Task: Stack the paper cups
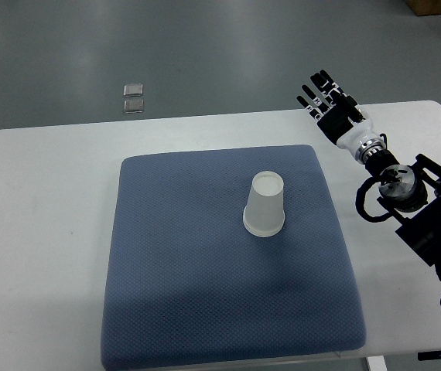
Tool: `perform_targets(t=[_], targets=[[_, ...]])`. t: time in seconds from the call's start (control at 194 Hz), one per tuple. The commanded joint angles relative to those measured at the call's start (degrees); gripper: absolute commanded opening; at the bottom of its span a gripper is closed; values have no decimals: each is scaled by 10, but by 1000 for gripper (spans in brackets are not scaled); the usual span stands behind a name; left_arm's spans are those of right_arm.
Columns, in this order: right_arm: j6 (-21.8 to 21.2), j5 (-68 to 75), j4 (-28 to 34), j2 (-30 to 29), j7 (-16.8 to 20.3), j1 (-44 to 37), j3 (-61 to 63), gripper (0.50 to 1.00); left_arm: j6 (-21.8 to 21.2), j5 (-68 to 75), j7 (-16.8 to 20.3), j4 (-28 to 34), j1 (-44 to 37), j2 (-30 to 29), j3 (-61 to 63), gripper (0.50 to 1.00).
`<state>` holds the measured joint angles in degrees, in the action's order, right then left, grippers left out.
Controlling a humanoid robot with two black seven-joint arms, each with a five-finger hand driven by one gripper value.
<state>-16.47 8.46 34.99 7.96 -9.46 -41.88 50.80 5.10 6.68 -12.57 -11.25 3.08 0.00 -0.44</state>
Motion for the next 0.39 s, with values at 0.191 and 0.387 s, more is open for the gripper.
perform_targets(t=[0.191,0.387], targets=[[18,-7,-5,2,1,-7,-6,915,0,0,0,-1,0,0,0,1000],[13,-5,-6,1,1,-6,-4,917,0,0,0,0,0,0,0,1000]])
